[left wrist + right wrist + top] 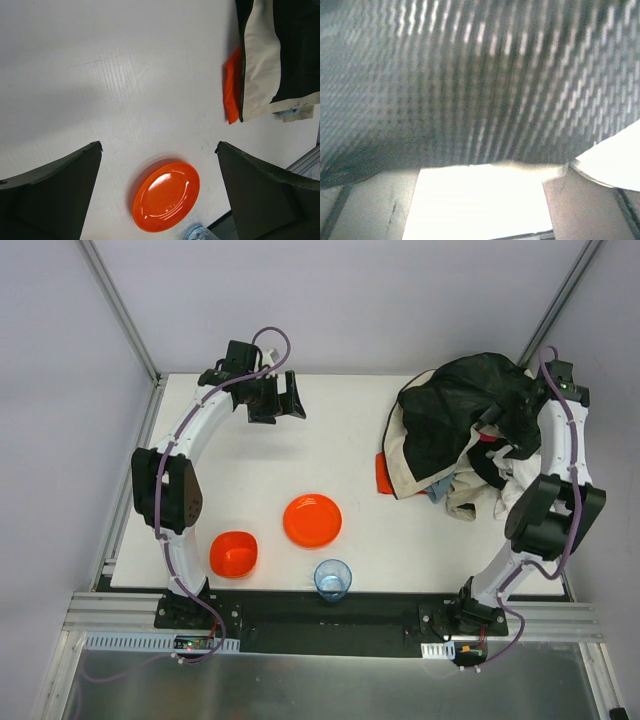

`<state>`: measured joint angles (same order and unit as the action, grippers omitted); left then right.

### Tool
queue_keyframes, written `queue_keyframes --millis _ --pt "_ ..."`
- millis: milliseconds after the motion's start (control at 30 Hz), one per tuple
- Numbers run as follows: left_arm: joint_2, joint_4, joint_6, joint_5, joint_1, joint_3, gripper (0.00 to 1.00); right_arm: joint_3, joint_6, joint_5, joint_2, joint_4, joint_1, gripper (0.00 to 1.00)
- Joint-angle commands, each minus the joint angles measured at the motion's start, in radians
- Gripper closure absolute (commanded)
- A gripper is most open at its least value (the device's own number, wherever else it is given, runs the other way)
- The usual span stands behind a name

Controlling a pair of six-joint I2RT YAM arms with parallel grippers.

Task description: Pick out a specific cloth from the pile

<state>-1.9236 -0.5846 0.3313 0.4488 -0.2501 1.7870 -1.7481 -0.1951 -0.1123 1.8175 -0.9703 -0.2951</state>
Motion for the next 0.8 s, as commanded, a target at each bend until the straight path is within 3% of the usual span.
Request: queue_keyframes --millis 0,233,433,600,767 --pt "-0.006 0.003 0.014 0.03 -0.008 0.038 0.01 0.111 0.031 -0.024 -0.159 -0.05 0.008 0.02" --pt "-0.025 0.017 0.015 0.06 -0.008 0.038 0.01 0.323 0.034 -0.049 -0.326 -0.082 0.02 0.01" --pt "-0.028 0.023 0.02 0.071 -0.008 0.032 0.01 0.398 0.088 -0.072 -0.405 -0.103 0.085 0.0" --pt "-0.015 0.026 0.023 0.076 -0.008 0.012 0.01 0.426 0.094 -0.089 -0.39 -0.056 0.177 0.0" --pt "0.006 0.026 0.011 0.076 -0.006 -0.008 0.01 0.386 0.048 -0.075 -0.258 0.007 0.235 0.0"
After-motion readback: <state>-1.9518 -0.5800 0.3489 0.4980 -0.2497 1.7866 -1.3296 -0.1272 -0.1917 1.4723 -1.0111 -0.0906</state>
